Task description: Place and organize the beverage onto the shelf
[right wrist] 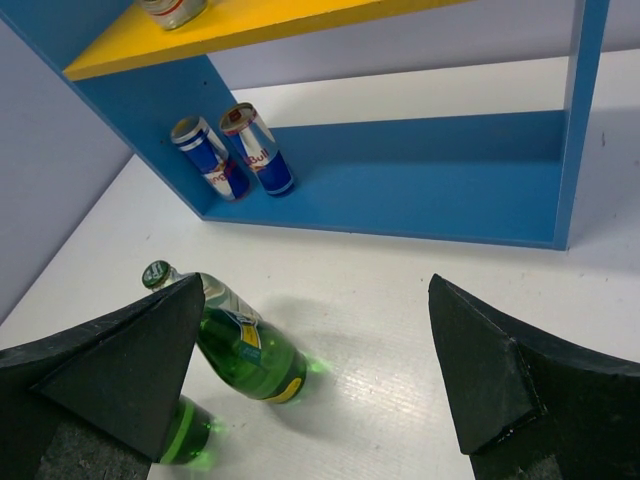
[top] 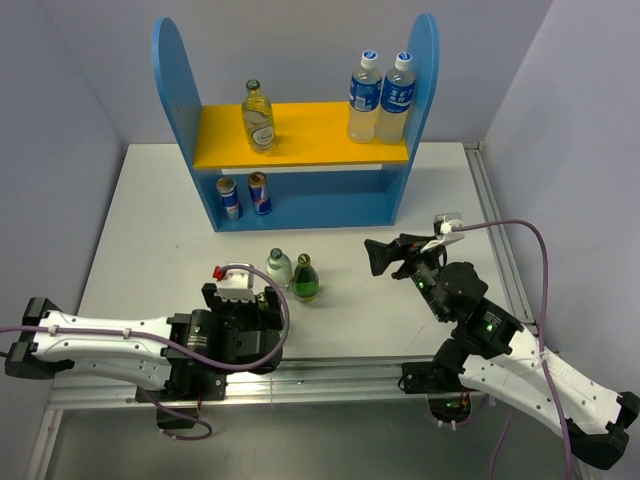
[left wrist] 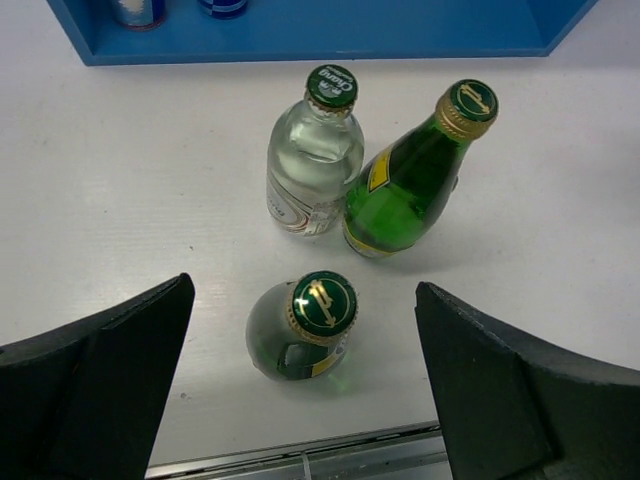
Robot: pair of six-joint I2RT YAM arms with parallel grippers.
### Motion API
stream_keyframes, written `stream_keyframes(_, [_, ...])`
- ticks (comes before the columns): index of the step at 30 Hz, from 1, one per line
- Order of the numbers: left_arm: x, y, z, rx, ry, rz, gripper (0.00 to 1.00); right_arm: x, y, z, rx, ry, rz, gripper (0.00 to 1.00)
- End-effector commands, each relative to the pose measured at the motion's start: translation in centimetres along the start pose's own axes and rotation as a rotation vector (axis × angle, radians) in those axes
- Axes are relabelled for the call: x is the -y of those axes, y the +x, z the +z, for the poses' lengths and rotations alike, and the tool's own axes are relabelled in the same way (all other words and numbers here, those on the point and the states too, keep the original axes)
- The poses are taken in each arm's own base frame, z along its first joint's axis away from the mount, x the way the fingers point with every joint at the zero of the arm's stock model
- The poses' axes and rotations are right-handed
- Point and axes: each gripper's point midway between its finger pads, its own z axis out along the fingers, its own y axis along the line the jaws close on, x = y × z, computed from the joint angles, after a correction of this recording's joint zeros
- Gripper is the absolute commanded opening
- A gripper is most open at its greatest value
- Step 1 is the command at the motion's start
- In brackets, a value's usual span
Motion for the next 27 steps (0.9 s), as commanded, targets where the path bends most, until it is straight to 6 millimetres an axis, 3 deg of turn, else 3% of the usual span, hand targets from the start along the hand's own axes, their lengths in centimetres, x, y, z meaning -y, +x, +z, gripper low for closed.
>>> stream_keyframes(1, [-0.8, -0.2, -0.2, 0.006, -0.023, -0.043, 0.99, -0.3, -0.5, -0.1, 0.026, -0.013, 0.022, 1.0])
stream_keyframes(5, [-0.2, 3.5, 0.6, -0.054, 0.005, -0.056, 0.99, -0.3, -0.5, 0.0, 0.024, -0.011, 0.021, 1.0])
stream_keyframes(10, [1.4, 6.4, 1.5, -0.086, 0.021, -0.102, 0.99, -0.4, -0.5, 0.0, 0.022, -0.014, 0.021, 1.0])
stream_keyframes(13, [1.4, 8.1, 2.3, -0.085, 0.002, -0.097, 0.99, -0.3, -0.4, -0.1, 0.021, -0.014, 0.021, 1.0])
stream_keyframes(19, [1.3, 11.0, 3.5, -0.084, 0.006, -0.073, 0.99, -0.4, -0.2, 0.0, 0.015, -0.018, 0.022, 1.0])
stream_keyframes(27, [0.7, 13.2, 5.2, -0.071, -0.026, -0.017, 0.99, -0.6, 0.1, 0.2, 0.004, -0.023, 0.017, 1.0])
